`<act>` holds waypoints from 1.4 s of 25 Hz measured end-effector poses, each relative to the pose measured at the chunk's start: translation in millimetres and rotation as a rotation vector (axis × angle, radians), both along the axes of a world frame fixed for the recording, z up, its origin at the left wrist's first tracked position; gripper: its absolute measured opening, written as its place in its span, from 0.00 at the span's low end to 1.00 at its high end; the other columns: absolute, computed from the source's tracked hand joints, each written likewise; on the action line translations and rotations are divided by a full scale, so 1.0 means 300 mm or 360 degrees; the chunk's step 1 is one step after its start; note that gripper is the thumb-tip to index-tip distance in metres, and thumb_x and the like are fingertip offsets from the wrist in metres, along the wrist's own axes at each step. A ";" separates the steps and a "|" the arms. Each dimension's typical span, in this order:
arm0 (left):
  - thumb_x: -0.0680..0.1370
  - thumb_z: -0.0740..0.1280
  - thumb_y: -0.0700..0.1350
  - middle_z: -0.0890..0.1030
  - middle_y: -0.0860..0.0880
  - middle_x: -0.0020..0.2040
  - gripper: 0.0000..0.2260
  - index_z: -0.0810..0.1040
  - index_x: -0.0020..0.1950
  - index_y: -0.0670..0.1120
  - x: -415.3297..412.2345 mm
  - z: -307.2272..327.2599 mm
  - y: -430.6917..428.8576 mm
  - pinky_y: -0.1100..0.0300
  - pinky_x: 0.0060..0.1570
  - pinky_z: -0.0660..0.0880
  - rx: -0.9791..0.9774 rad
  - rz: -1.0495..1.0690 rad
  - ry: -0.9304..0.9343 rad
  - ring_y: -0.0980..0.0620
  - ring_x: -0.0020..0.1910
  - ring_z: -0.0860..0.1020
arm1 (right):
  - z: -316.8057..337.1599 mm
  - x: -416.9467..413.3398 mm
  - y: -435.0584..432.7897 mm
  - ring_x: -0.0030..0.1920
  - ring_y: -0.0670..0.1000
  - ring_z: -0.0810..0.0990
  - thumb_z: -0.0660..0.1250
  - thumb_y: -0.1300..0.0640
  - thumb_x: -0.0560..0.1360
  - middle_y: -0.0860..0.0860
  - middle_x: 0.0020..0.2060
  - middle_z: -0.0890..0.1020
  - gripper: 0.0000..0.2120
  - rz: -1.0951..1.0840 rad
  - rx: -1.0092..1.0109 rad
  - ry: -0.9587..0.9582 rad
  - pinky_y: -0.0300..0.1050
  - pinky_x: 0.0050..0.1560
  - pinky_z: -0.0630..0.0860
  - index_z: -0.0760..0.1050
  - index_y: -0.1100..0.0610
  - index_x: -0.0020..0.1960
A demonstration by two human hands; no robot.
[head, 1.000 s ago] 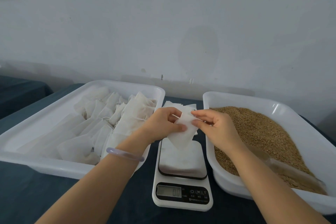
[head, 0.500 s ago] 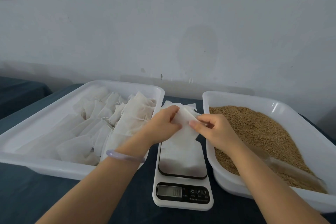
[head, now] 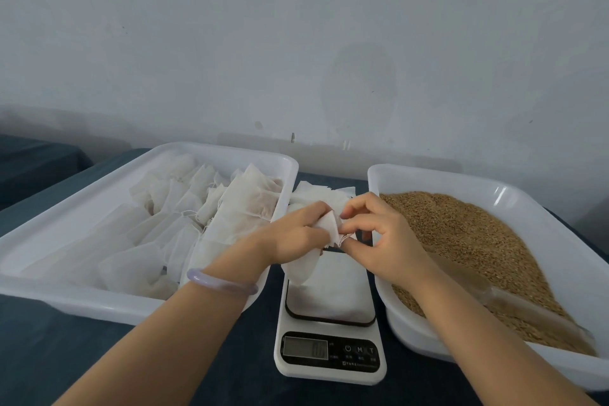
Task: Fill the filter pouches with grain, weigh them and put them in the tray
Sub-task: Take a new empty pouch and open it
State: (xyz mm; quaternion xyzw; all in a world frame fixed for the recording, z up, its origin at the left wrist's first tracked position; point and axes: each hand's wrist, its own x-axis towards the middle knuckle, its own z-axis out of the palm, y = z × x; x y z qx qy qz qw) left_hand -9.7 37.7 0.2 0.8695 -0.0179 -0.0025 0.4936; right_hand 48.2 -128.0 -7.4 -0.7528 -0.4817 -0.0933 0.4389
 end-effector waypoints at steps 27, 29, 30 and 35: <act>0.68 0.72 0.40 0.80 0.50 0.47 0.18 0.73 0.56 0.47 0.000 0.031 0.005 0.64 0.46 0.75 -0.0160 -0.0290 0.0131 0.52 0.46 0.79 | 0.014 0.010 -0.044 0.26 0.43 0.59 0.63 0.63 0.71 0.45 0.22 0.61 0.17 0.0169 -0.0021 0.0200 0.35 0.28 0.57 0.60 0.56 0.26; 0.66 0.78 0.41 0.79 0.52 0.50 0.24 0.73 0.58 0.49 0.003 0.027 0.002 0.65 0.50 0.74 0.0060 -0.0239 0.0058 0.56 0.49 0.77 | 0.012 -0.003 -0.039 0.26 0.43 0.59 0.62 0.64 0.70 0.50 0.22 0.62 0.16 0.0217 -0.0168 -0.0005 0.37 0.28 0.57 0.59 0.56 0.27; 0.66 0.78 0.41 0.79 0.54 0.46 0.22 0.75 0.56 0.49 0.001 0.025 -0.003 0.65 0.48 0.73 0.0179 -0.0235 0.0012 0.58 0.45 0.77 | 0.015 -0.005 -0.036 0.26 0.44 0.58 0.61 0.65 0.68 0.50 0.23 0.62 0.16 0.0223 -0.0214 -0.0125 0.37 0.28 0.57 0.58 0.55 0.28; 0.68 0.73 0.35 0.82 0.39 0.38 0.05 0.80 0.42 0.38 0.005 0.021 -0.008 0.51 0.42 0.78 0.0297 -0.0323 0.0119 0.46 0.37 0.80 | 0.057 -0.040 -0.053 0.26 0.45 0.64 0.62 0.64 0.70 0.49 0.25 0.69 0.10 0.0269 -0.0260 -0.0076 0.37 0.27 0.61 0.69 0.56 0.30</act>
